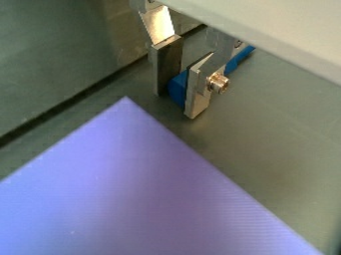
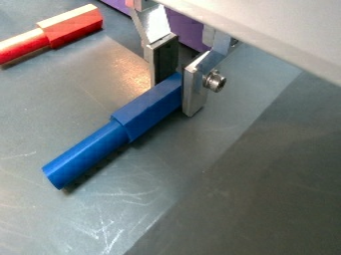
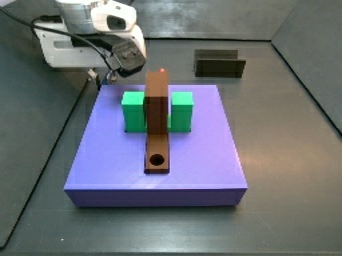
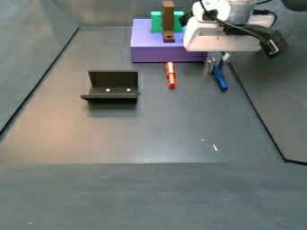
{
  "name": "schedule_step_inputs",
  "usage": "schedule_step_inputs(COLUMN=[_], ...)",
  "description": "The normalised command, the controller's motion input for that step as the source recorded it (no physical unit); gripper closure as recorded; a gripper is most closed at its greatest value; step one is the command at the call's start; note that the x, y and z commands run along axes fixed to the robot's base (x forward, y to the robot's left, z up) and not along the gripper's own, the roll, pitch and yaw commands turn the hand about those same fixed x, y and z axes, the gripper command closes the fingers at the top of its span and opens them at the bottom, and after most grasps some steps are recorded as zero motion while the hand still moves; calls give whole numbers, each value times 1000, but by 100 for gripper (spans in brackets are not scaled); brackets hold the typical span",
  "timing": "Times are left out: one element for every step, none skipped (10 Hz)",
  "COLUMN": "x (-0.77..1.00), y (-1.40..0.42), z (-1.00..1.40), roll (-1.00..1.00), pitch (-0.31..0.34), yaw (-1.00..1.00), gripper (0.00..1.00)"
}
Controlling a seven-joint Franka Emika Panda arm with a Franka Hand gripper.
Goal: Pick up the blue object. Move up. Place the blue object on the fixture. Regrasp the blue object. Move to above the board. Insert the blue object.
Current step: Move up, then place the blue object on the fixture.
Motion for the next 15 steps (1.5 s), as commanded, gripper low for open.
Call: schedule_step_inputs(x=[35, -1, 16, 9, 380, 731, 686, 683, 683, 686, 797, 771, 771, 783, 809], y=[-13, -16, -19, 0, 340, 111, 131, 131, 131, 134, 143, 134, 137, 134, 106], z=[801, 627, 268, 0, 297, 480, 486, 486, 486, 480, 140, 100, 100, 60, 20], roll=[-2, -6, -28, -17, -449, -1000, -1000, -1000, -1000, -1000, -834, -766, -763, -734, -654], pitch=[6, 51, 39, 0, 180, -189, -231, -234, -243, -249, -14, 26, 23, 94, 180], yaw=[18, 23, 16, 0, -63, -349, -377, -377, -371, -371, -309, -269, -260, -231, -226], gripper=[100, 100, 100, 100, 100, 100, 100, 100, 100, 100, 100, 100, 100, 100, 100])
